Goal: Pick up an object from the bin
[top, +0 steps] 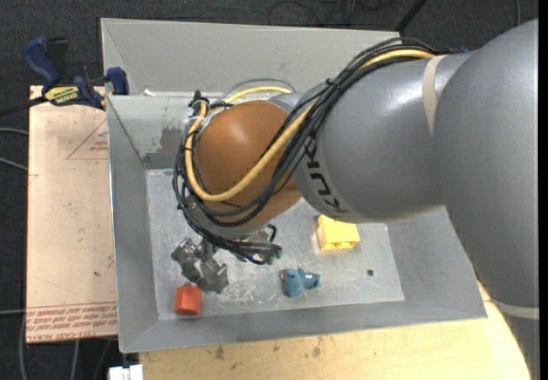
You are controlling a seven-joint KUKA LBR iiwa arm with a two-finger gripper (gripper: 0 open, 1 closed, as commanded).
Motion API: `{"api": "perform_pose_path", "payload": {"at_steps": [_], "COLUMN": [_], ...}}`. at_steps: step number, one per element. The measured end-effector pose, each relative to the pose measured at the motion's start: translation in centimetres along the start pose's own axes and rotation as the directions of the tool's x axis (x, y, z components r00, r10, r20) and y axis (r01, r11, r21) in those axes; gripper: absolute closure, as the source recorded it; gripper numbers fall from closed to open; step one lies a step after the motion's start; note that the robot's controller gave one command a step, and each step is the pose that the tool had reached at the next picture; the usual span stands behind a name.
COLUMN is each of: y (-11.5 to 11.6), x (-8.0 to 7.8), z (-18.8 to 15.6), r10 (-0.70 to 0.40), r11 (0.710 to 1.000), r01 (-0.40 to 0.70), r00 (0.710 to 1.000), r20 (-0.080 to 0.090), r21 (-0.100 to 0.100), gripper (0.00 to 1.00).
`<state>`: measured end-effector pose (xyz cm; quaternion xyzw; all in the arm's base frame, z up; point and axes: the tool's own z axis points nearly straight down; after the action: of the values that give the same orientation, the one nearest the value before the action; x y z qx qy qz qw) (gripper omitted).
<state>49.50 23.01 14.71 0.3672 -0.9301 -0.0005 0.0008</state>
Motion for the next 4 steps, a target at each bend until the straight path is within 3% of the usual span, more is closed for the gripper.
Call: {"api": "perform_pose_path", "payload": {"at_steps": [1, 2, 3, 4], "y": [0.0, -3.6, -3.5, 2.8], "x": [-0.6, 0.1, 0.1, -0.5], "z": [-6.0, 0.8, 0.7, 7.3], "r10": [-0.008, -0.759, -0.760, -0.846], "r11": [1.000, 0.651, 0.650, 0.534], "r01": [0.008, 0.759, 0.760, 0.846], "r00": [1.000, 0.651, 0.650, 0.534], "r20": [0.010, 0.001, 0.003, 0.003], "r21": [0.003, 0.000, 0.001, -0.005], "gripper": [1.00, 1.00, 0.00, 0.00]}}
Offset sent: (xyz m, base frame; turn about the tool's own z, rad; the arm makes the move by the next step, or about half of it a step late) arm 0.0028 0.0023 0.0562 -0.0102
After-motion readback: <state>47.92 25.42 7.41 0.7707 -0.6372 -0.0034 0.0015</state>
